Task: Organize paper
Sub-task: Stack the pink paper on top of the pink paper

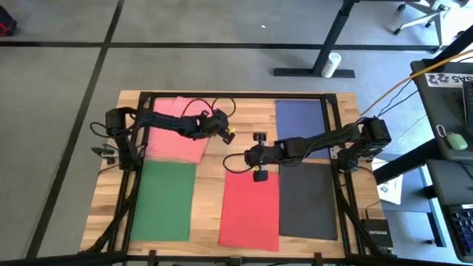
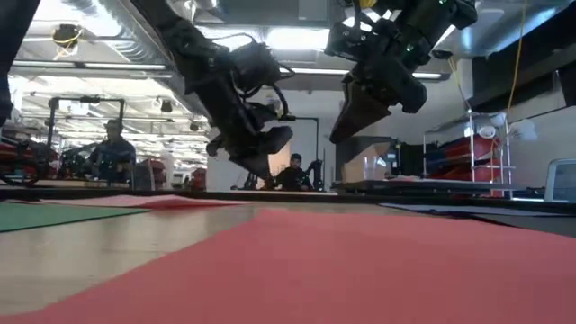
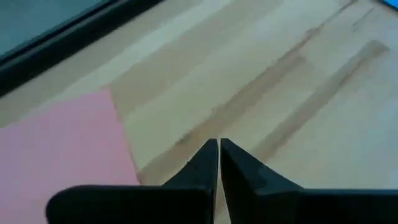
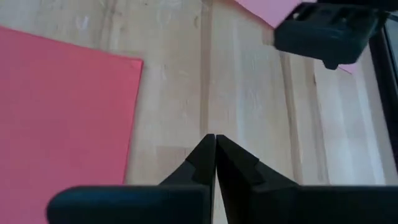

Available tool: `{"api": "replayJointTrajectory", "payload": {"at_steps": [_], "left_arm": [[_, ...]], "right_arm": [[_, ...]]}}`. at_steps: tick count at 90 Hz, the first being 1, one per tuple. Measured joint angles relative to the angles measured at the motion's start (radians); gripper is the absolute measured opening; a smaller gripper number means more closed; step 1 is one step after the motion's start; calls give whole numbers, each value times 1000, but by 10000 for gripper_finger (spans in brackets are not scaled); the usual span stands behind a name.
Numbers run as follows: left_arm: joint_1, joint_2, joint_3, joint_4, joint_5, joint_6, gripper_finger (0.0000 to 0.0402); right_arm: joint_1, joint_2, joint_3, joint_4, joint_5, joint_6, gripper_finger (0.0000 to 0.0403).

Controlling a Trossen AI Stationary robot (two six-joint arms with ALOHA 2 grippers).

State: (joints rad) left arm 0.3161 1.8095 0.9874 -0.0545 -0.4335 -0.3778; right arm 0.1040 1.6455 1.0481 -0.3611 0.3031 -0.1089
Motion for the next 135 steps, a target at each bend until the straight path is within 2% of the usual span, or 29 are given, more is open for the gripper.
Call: {"api": "replayJointTrajectory", "payload": {"at_steps": [14,33,55,135], "left_arm": [[52,78,0,55,67,30,0],[97,136,6,14,78,0,0],[101,114,5,-33,13,36,0],[193,88,0,-166,-48,98,0]], "right_arm": [[-16,0,0,-1,0,0,1],[-48,0,0,-10,-1,-1,1],[-74,0,0,-11,-8,-23,1],[-72,0,0,-40,-8,-21,1]]}}
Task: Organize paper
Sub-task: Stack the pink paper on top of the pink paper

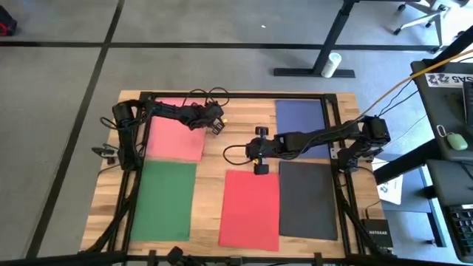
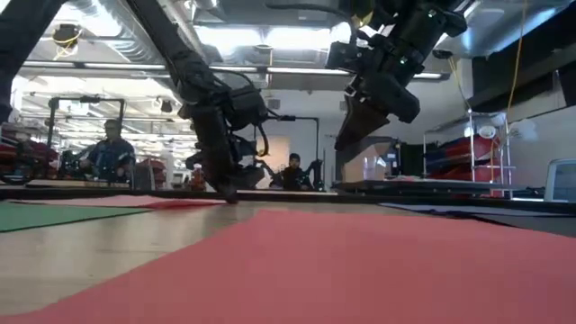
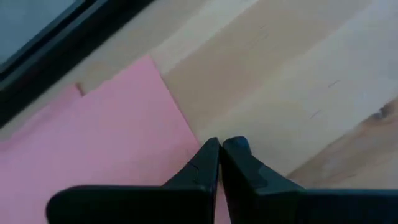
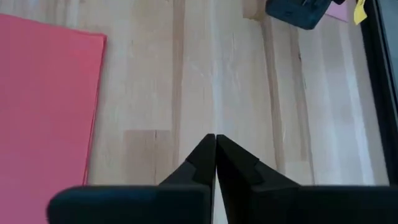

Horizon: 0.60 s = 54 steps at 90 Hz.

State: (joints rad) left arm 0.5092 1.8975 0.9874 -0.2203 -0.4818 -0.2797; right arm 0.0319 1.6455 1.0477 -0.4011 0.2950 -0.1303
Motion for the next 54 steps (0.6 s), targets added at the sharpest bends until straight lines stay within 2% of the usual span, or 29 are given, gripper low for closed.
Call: {"api": "replayJointTrajectory", "payload": {"at_steps": [16,26,37,54], "left_arm": [[-1,-91,-9,-77,-3,3,0],[-46,-150,-4,-129,48,-5,0],[-120,-149,-6,-185,126,-38,0],[-210,-128,-23,-178,137,-85,0]], "right_arm": [[0,0,0,0,0,2,1],[0,0,0,0,0,3,1],[0,0,0,3,0,2,1],[0,0,0,8,0,3,1]]}}
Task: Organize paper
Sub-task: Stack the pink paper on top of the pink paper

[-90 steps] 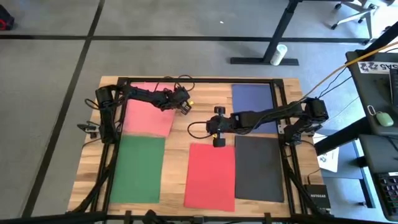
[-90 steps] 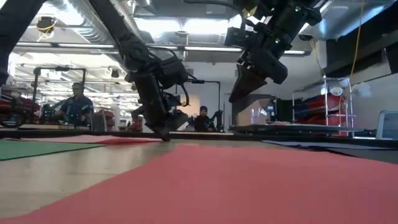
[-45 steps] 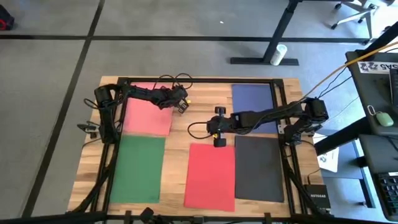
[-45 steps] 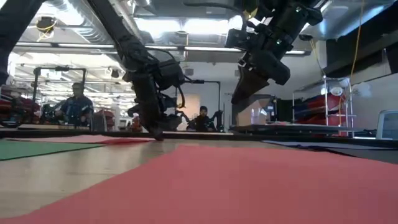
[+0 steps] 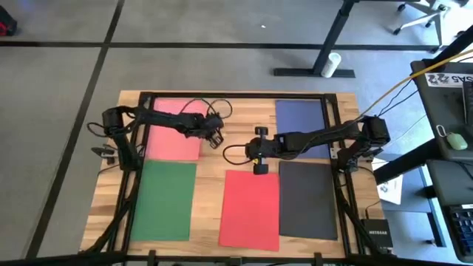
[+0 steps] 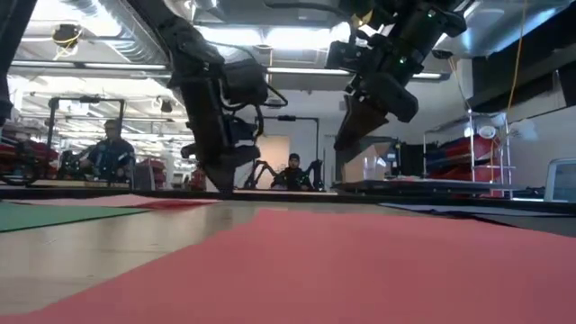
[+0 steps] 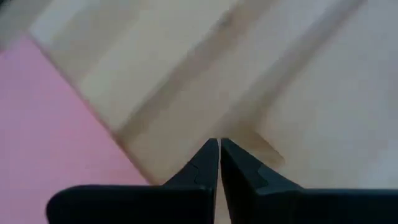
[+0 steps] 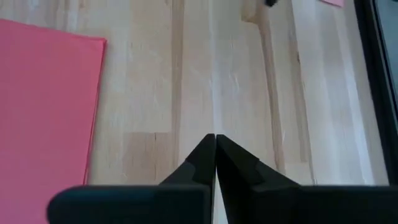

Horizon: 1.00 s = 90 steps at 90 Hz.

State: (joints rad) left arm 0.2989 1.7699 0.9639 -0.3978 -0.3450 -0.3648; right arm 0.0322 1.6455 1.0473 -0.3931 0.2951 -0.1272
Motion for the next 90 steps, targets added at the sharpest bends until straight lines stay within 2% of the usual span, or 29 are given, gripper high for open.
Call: {"api": "replayJointTrajectory", "payload": {"at_steps": [24,72,90], "left_arm": [[24,-8,-88,20,-27,-65,0],[72,-8,-95,14,-46,-2,0],[91,-54,-101,-4,-57,15,0]], "right_arm": [[0,0,0,-1,0,4,1],[0,0,0,-1,0,4,1],[0,0,0,-1,0,3,1]]}}
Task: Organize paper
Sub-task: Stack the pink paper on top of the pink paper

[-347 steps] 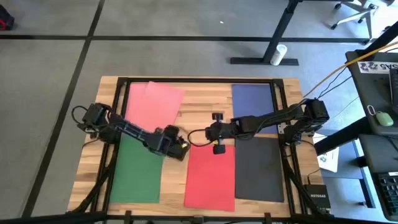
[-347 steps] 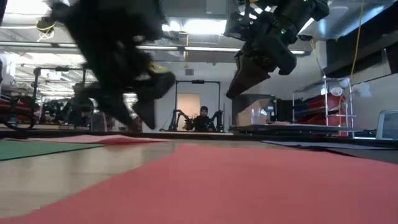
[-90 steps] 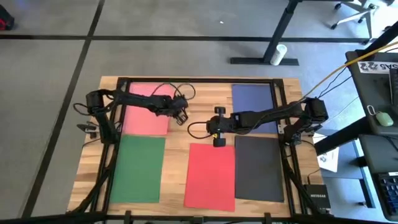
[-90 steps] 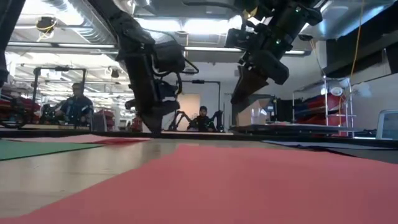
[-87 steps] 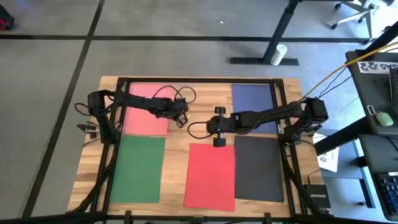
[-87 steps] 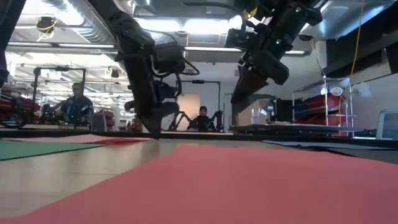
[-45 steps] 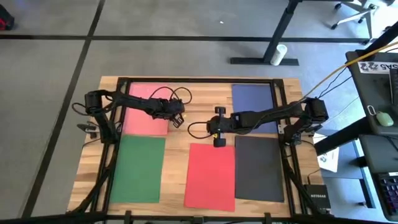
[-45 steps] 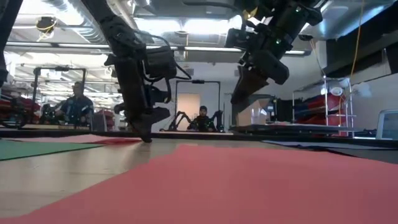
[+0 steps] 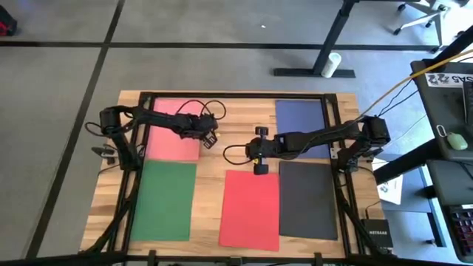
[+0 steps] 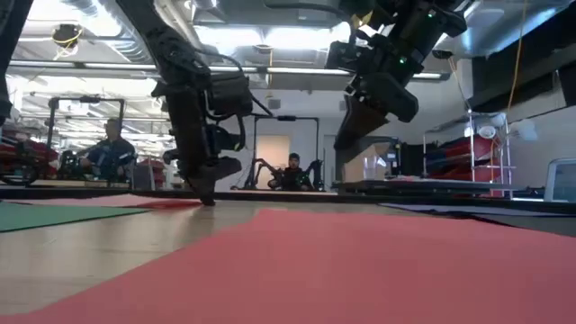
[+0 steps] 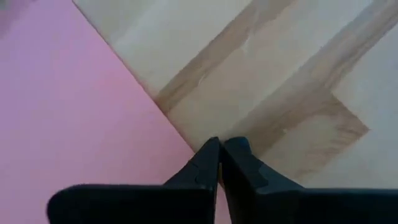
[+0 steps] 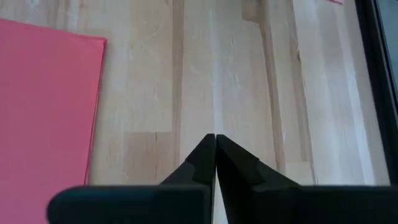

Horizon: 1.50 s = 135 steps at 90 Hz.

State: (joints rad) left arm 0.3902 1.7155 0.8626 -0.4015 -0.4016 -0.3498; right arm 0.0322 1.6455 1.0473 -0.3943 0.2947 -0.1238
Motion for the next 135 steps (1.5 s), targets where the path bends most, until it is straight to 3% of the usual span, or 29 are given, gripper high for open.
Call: {"api": "replayJointTrajectory", "payload": {"at_steps": [26,60,72,85,117,135], "left_arm": [[-27,-97,-1,-82,-13,9,0],[-372,-191,3,-317,71,43,0],[-439,-186,3,-416,72,42,0],[-445,-186,3,-420,83,79,0],[-394,-186,-59,-340,245,118,0],[-361,-188,-118,-329,253,88,0]], "right_arm": [[0,0,0,0,0,0,1],[0,0,0,1,0,0,1],[0,0,0,3,0,0,1],[0,0,0,8,0,0,1],[0,0,0,0,-1,12,1],[0,0,0,0,-1,11,1]]}}
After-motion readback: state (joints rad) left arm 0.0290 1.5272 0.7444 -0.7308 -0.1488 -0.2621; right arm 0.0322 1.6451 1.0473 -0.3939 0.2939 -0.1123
